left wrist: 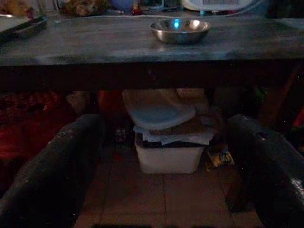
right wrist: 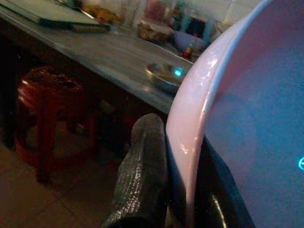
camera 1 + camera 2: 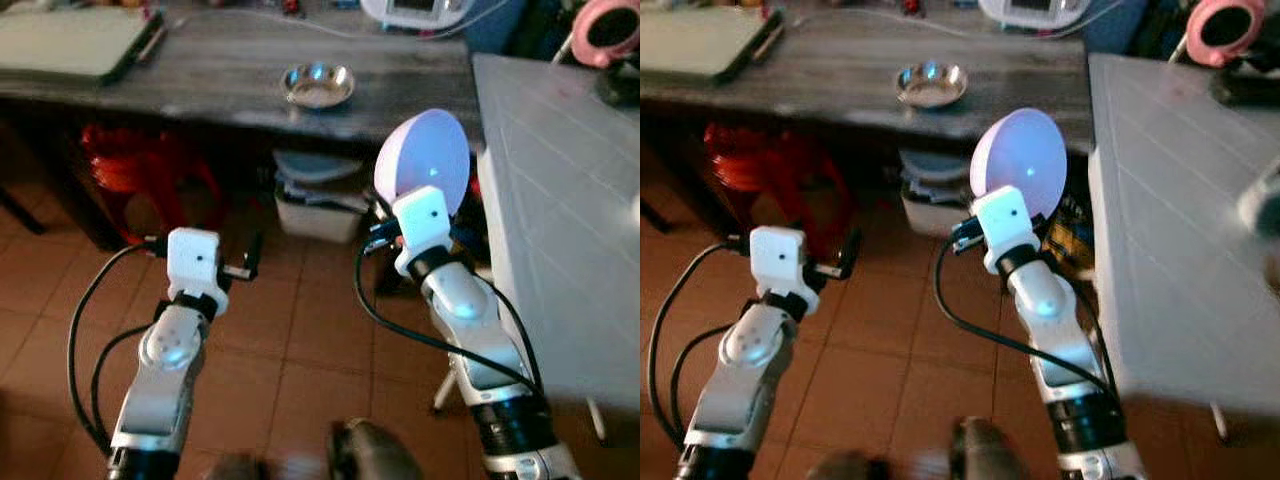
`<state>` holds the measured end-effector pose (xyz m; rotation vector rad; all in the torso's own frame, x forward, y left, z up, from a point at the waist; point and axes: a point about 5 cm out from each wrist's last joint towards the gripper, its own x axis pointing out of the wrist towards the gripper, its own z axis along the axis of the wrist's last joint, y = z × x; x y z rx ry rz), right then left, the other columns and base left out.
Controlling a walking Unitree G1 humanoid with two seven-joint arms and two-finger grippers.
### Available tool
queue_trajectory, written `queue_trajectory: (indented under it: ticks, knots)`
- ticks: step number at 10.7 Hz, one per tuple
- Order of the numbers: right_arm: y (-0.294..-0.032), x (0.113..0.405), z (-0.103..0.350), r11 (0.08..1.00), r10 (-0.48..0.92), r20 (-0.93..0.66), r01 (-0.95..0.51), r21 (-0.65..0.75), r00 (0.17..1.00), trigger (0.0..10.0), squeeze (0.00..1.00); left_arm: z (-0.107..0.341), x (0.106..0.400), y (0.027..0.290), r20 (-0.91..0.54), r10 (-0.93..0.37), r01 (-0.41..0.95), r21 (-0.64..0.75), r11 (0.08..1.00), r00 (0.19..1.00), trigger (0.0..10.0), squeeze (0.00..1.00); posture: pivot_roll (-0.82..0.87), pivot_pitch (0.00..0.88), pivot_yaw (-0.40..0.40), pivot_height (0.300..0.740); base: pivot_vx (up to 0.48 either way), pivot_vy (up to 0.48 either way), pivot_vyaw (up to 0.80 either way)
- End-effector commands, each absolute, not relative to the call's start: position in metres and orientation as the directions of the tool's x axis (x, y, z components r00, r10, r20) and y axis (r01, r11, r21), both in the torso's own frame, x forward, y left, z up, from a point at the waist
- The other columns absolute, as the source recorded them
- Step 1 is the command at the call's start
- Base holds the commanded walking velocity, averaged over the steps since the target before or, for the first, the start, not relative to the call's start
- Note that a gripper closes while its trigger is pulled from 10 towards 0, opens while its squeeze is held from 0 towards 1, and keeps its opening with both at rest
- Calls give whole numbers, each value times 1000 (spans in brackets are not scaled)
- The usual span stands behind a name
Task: Setting the table
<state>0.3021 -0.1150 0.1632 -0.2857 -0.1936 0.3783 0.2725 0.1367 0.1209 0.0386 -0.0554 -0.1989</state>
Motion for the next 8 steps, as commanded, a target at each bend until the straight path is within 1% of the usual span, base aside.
queue_trajectory:
  ticks: [1,4,8]
  knots:
    - [-116,302,169,896,383,159,-323,-306,910,10000,0,123,272,135,59,-213,209,69,976,975,10000,0,-11,146,-17,740,469,0,0]
    - [-114,301,170,898,385,168,-326,-297,908,10000,0,124,273,135,67,-211,207,58,977,975,10000,0,-12,143,-16,740,469,0,0]
    - [-112,301,171,883,404,173,-334,-329,898,10000,0,125,274,134,75,-207,203,50,978,976,10000,0,-9,140,-13,740,469,0,0]
